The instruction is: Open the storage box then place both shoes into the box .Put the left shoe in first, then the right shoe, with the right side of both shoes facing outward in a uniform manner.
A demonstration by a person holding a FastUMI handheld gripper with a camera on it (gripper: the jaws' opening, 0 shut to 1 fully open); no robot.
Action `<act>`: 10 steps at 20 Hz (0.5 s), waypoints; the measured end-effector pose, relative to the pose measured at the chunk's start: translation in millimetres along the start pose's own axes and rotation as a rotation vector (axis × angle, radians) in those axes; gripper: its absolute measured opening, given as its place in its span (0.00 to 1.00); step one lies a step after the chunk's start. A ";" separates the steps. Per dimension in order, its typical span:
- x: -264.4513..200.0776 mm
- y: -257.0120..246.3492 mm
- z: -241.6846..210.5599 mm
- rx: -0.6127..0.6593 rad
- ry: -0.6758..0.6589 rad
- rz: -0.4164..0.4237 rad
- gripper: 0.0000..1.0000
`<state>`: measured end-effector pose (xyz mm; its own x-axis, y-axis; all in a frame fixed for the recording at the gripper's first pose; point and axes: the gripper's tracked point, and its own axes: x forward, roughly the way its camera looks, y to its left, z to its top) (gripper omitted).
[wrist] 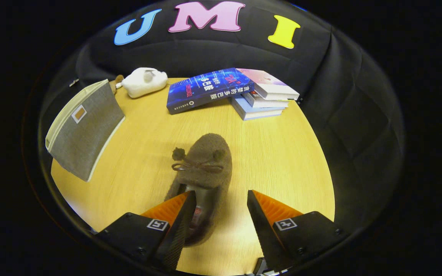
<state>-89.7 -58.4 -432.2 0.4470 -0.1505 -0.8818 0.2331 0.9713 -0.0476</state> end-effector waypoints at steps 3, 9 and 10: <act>17.9 -4.6 10.1 -0.002 -0.020 -0.014 0.79; 47.7 7.0 6.7 -0.002 0.026 0.017 0.43; 47.5 1.6 7.1 0.000 0.028 -0.013 0.34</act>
<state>-62.0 -65.3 -470.8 0.4198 -0.1575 -0.8939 0.2388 0.9693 -0.0586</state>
